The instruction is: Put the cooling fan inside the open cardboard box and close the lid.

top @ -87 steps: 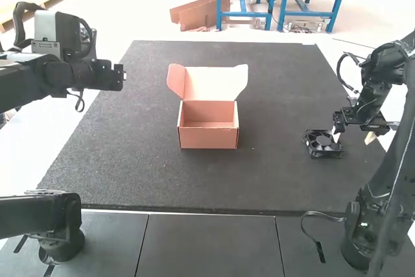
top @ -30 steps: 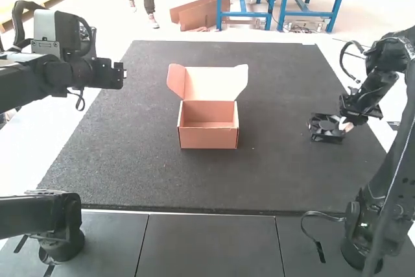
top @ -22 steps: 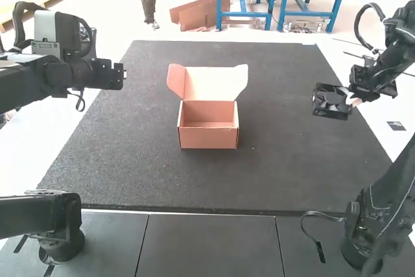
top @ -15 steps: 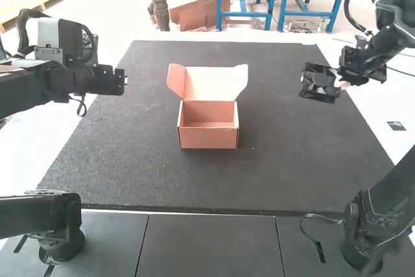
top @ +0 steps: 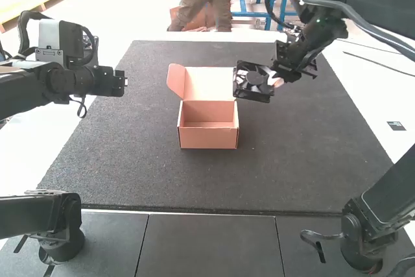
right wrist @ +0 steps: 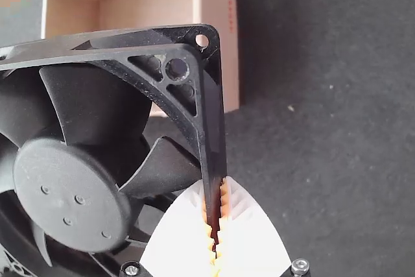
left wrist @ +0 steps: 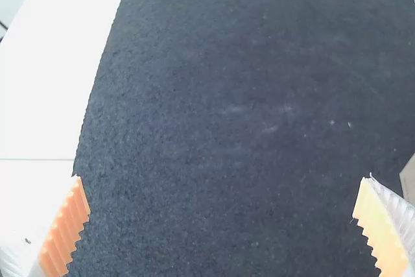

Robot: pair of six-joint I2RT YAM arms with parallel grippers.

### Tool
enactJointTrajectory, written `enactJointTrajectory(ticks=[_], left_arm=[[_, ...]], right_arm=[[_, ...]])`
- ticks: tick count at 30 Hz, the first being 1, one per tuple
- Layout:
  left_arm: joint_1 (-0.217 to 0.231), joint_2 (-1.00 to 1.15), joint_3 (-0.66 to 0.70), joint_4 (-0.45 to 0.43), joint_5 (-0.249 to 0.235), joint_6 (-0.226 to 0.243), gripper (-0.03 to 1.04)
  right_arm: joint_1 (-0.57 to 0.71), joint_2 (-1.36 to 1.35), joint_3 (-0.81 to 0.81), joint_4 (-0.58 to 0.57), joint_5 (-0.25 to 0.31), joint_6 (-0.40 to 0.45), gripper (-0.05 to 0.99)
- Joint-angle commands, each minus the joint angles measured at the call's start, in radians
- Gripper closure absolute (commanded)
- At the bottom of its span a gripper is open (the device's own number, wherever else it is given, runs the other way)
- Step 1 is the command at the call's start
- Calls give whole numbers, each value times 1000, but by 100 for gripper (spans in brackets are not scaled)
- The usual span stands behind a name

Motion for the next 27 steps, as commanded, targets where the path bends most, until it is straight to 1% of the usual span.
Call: enactJointTrajectory(ticks=[1,10,18,27], left_arm=[[-2,-8,-5,1,7,3,4],[-4,-34,-10,-4,9,0,4],[1,-49,-10,-14,9,-21,4],[-4,-60,-10,-24,9,-21,4]], right_arm=[[63,19,33,16,44,67,94],[176,150,119,44,45,123,94],[228,278,202,72,47,130,94],[221,409,240,125,107,94,94]])
